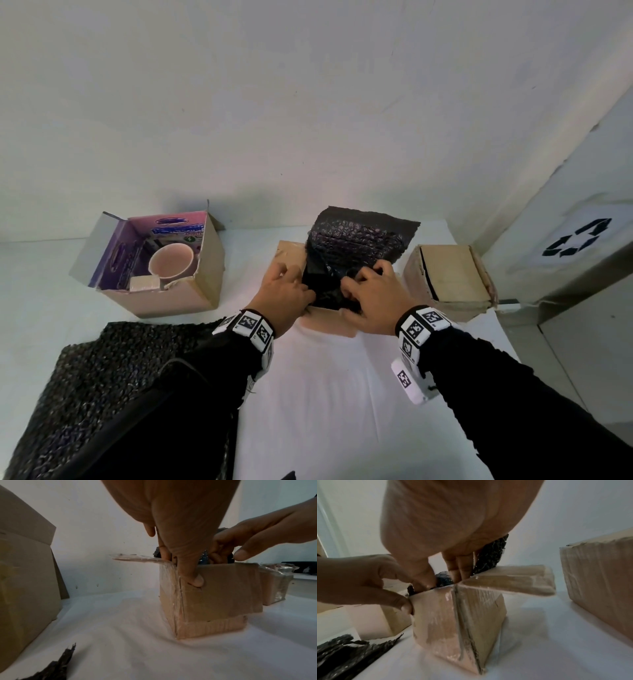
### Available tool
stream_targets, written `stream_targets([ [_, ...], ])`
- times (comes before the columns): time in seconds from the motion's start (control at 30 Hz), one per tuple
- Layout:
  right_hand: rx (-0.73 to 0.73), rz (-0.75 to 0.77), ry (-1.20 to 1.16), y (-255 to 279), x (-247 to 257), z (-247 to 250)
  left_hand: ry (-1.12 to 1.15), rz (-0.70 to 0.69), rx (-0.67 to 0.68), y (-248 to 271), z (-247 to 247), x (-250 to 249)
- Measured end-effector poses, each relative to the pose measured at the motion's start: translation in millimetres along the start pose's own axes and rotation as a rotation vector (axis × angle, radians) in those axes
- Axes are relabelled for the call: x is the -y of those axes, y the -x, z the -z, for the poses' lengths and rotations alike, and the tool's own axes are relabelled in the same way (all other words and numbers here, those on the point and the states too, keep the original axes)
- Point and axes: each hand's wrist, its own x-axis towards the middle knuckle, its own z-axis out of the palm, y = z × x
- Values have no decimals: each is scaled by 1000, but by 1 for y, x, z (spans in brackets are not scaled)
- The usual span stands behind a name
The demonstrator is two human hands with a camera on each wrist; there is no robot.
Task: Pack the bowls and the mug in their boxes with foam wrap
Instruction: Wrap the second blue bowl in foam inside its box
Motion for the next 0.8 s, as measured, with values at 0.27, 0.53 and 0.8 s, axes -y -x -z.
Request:
stream_targets([
  [0.27, 62, 2, 133, 1, 5, -7, 35, 49, 6, 0, -4, 0],
  [0.53, 118, 12, 87, 8, 6, -8, 101, 51, 172, 0, 11, -11],
  [0.8, -379, -148, -5, -12, -6, 10, 395, 246, -106, -22, 21, 14],
])
